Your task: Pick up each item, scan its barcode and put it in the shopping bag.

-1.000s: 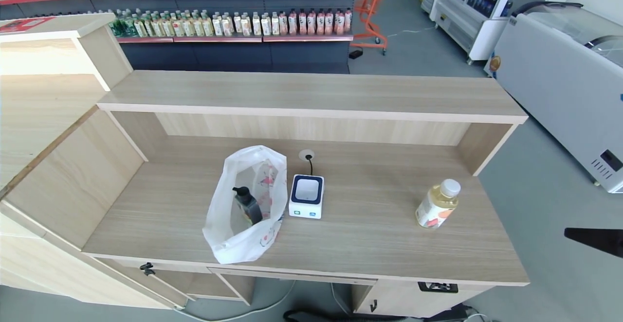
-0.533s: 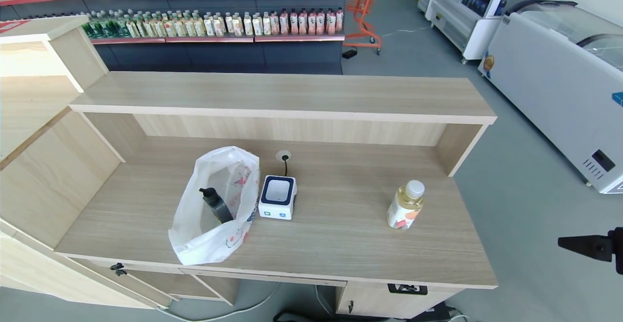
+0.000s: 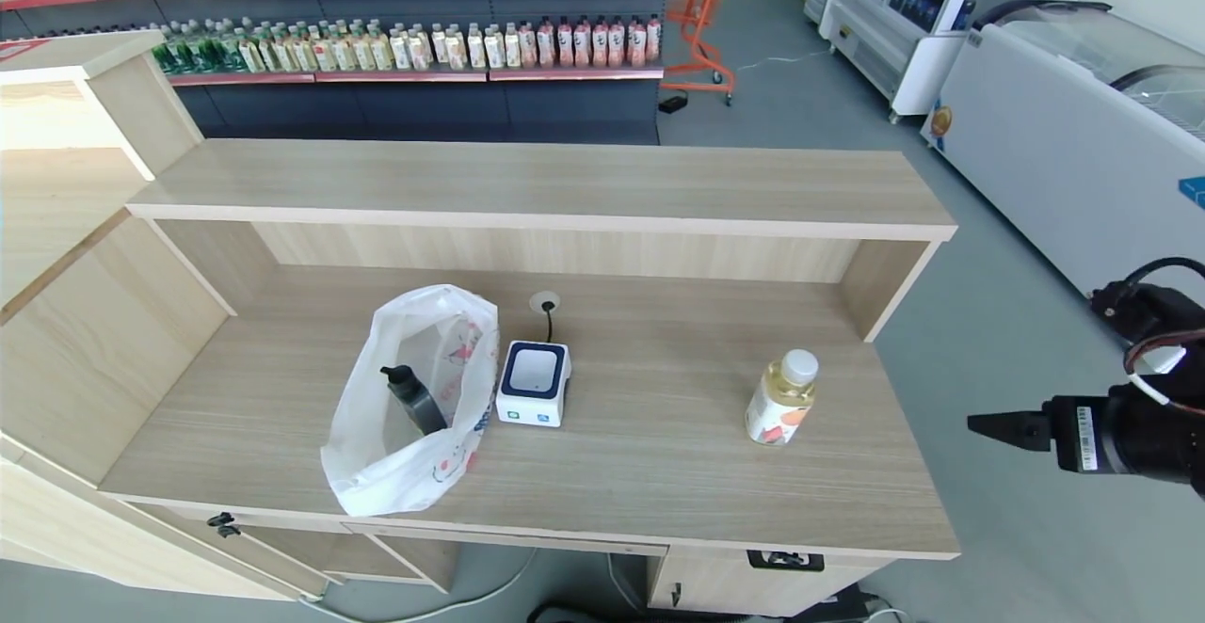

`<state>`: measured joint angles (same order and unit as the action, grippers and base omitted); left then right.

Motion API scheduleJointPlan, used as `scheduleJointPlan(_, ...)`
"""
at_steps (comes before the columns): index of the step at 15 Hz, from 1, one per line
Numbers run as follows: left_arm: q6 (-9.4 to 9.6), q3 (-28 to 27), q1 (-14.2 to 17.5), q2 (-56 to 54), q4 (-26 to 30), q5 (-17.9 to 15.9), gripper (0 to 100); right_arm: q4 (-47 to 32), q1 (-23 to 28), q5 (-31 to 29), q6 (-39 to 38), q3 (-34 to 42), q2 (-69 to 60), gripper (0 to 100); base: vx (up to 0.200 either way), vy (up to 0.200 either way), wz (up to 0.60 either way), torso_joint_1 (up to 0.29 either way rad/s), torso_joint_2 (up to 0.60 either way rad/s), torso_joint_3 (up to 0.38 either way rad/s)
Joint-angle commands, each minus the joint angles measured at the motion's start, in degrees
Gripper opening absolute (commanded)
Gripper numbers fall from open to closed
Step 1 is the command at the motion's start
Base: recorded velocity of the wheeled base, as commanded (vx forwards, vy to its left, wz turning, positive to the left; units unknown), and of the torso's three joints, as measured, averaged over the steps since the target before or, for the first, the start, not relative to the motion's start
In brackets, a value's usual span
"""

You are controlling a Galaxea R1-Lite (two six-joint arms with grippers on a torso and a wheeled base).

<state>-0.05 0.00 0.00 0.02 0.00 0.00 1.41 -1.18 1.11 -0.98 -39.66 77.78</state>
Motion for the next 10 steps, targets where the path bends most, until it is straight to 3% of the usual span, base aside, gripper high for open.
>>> scheduleJointPlan(1, -0.04, 0.0, 0.0, -0.02, 0.0, 0.0, 100, 13.44, -0.93, 4.87, 2.82, 5.64, 9.5, 100, 0.0, 0.0, 0.0, 0.0, 0.0, 0.0)
scheduleJointPlan(4, -0.04, 0.0, 0.0, -0.02, 0.0, 0.0, 100, 31.11, -0.84, 6.63, 7.83, 16.19, 15.92, 100, 0.0, 0.0, 0.0, 0.0, 0.0, 0.0)
scheduleJointPlan(5, -0.04, 0.0, 0.0, -0.02, 0.0, 0.0, 100, 32.25, -0.84, 6.8, 7.83, 16.8, 16.44, 100, 0.0, 0.0, 0.0, 0.0, 0.0, 0.0)
scheduleJointPlan(7, -0.04, 0.0, 0.0, -0.02, 0.0, 0.0, 100, 44.9, -0.93, 7.06, 6.95, 18.3, 24.79, 100, 0.0, 0.0, 0.0, 0.0, 0.0, 0.0)
scheduleJointPlan(10, -0.04, 0.0, 0.0, -0.02, 0.0, 0.0, 100, 55.36, -3.04, 7.06, 4.84, 17.77, 33.14, 100, 0.0, 0.0, 0.0, 0.0, 0.0, 0.0)
